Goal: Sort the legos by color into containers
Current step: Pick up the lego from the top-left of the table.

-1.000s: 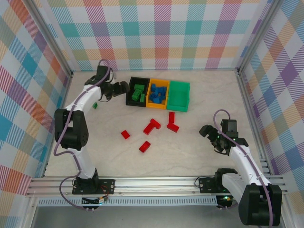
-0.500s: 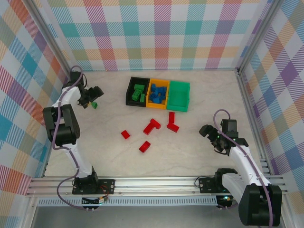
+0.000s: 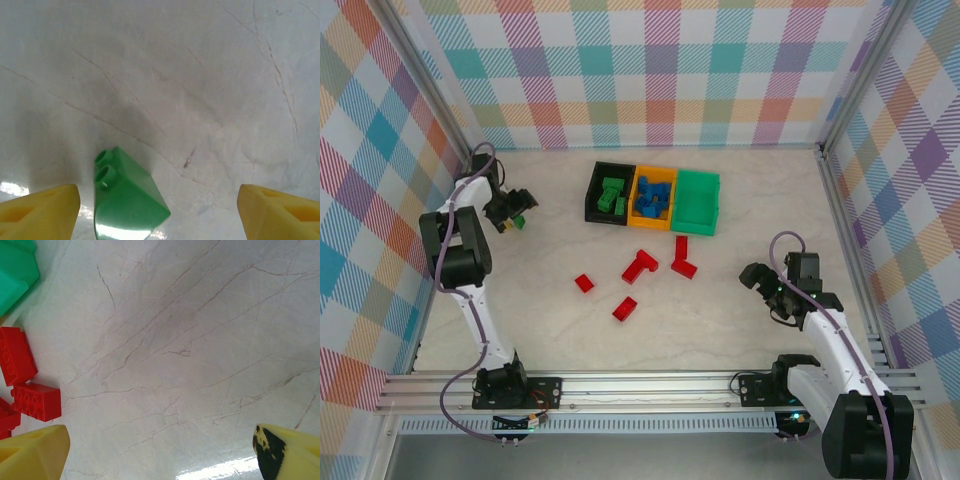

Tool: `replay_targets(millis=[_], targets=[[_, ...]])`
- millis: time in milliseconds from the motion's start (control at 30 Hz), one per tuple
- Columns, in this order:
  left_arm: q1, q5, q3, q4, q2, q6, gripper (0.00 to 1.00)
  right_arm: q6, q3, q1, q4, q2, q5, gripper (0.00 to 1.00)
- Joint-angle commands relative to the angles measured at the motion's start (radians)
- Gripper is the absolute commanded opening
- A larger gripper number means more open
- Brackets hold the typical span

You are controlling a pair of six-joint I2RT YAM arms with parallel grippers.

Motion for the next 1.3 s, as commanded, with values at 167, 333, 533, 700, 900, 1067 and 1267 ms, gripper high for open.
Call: replay_targets(millis=[167,333,533,700,900,1067,1267], targets=[[0.009,-0.054,0.111,-0.121,0.055,0.046,0.7,-0.013,-0.016,-0.009,0.009,-0.033,-0.013,0.94],[0.008,-0.047,0.087,-0.109,0.056,0.056,0.67,-0.014,-0.016,-0.008,0.011,-0.033,-0.016,0.94],[0.008,-0.044,0.064,-0.099,0.057,0.068,0.6,-0.014,-0.017,-0.008,0.011,-0.035,-0.016,0.94],[0.007,-0.062,0.057,-0.101,0.063,0.084,0.56,-0.013,-0.018,-0.008,0.011,-0.038,-0.015,0.94],[0.005,-0.062,0.034,-0.086,0.07,0.094,0.44,-0.013,-0.018,-0.008,0.009,-0.041,-0.014,0.94],[-0.005,-0.072,0.005,-0.062,0.047,0.096,0.41,-0.013,-0.019,-0.008,0.009,-0.042,-0.012,0.94],[-0.04,-0.075,-0.038,-0.025,-0.013,0.106,0.38,-0.011,-0.019,-0.008,0.01,-0.044,-0.011,0.94]])
